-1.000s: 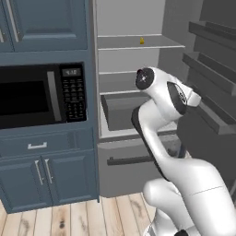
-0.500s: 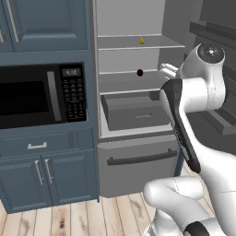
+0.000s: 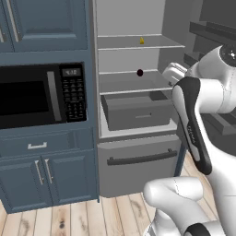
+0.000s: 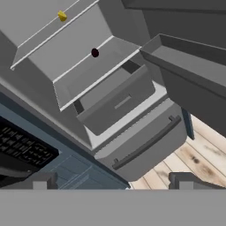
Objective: Take the lemon wedge from the fridge and place it on the plate with fish on the dining counter.
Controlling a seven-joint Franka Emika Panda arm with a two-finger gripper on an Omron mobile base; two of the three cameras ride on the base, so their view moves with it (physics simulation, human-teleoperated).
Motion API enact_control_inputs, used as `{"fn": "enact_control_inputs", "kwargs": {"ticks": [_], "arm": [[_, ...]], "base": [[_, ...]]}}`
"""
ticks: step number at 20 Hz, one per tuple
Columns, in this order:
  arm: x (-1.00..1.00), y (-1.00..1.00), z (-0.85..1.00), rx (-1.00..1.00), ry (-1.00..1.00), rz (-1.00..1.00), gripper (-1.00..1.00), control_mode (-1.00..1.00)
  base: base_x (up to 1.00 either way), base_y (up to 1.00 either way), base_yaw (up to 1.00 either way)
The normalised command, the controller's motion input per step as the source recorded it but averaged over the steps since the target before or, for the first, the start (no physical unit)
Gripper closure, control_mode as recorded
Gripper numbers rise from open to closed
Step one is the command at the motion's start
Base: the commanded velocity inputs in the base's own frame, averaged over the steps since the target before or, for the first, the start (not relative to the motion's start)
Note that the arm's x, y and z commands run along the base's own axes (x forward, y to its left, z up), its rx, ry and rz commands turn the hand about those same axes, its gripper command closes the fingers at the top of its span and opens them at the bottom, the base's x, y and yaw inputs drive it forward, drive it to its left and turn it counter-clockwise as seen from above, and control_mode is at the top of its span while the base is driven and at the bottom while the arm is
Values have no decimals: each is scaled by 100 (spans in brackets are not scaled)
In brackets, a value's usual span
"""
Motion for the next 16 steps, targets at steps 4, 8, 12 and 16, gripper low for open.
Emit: {"fn": "enact_control_inputs", "kwargs": {"ticks": [4, 8, 12, 16], "arm": [[0, 0, 0, 0, 0, 0, -100, -100], [0, -1, 0, 0, 0, 0, -100, -100], [1, 0, 0, 0, 0, 0, -100, -100], [3, -12, 0, 0, 0, 0, -100, -100]], "base": [[0, 0, 0], [0, 0, 0], [0, 0, 0], [0, 0, 0]]}}
